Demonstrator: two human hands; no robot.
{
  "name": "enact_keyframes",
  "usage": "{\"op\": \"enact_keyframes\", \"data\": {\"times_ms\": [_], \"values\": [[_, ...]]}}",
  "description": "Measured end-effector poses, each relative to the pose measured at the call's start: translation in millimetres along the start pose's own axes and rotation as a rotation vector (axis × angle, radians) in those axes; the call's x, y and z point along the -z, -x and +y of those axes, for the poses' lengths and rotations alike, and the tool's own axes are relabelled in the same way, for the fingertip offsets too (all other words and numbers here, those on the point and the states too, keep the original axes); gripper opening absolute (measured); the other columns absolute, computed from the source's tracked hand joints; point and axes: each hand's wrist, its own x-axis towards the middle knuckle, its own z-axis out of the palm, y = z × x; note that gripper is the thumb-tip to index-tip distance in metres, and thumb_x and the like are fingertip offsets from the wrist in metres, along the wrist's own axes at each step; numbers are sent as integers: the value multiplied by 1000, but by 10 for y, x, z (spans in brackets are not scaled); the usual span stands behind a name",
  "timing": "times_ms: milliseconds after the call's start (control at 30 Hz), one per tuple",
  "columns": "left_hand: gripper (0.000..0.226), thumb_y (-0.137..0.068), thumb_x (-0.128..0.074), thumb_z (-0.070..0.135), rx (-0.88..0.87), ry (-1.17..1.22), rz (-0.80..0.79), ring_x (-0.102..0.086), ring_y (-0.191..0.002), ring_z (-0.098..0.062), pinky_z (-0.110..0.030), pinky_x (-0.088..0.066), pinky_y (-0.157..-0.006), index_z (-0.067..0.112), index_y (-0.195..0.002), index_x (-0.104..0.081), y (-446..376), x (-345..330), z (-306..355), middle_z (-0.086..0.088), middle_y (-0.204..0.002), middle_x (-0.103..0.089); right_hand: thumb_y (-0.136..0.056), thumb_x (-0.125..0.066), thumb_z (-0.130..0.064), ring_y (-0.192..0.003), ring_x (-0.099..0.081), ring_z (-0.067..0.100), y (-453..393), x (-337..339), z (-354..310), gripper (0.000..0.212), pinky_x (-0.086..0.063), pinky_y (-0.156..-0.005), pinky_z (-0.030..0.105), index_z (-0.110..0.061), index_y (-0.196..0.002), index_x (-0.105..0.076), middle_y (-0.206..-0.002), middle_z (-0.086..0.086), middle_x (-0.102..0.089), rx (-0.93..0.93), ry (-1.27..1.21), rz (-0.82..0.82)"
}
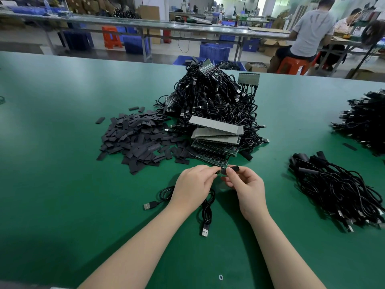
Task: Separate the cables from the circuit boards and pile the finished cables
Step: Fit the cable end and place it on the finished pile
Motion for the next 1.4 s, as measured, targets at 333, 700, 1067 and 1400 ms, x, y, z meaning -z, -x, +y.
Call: {"op": "enact_keyframes", "data": {"times_ms": [333,700,1067,1400], "values": [[29,-99,-51,23,1,4,-3,-62,-101,-13,-35,-48,-88,21,-123,-66,-3,-5,-12,5,-109,-70,-91,-71,-13,-71,-70,11,3,0,2,8,-54,-67,18,-21,-90,-74,-76,-2,-73,12,26,-20],[27,-98,-53,21,-14,8,-3,-63,-98,-15,-35,-49,-85,21,-122,-67,5,2,-12,4,-106,-71,-90,-72,-14,-70,-68,10,0,-2,-5,9,-54,-64,19,-21,-86,-76,-77,0,-74,3,22,-29],[29,-97,-52,19,-17,23,-7,-62,-99,-14,-37,-49,-85,21,-122,-67,4,-4,-16,6,-106,-70,-88,-75,-19,-63,-65,6,12,-5,-27,15,-54,-66,18,-34,-87,-80,-70,-1,-73,19,129,-61],[28,-96,-55,21,-16,55,11,-65,-97,-12,-34,-51,-85,25,-121,-67,12,11,4,8,-109,-72,-88,-76,-21,-64,-64,7,25,-1,-39,14,-54,-66,20,-33,-83,-79,-69,-1,-72,33,137,-44]]}}
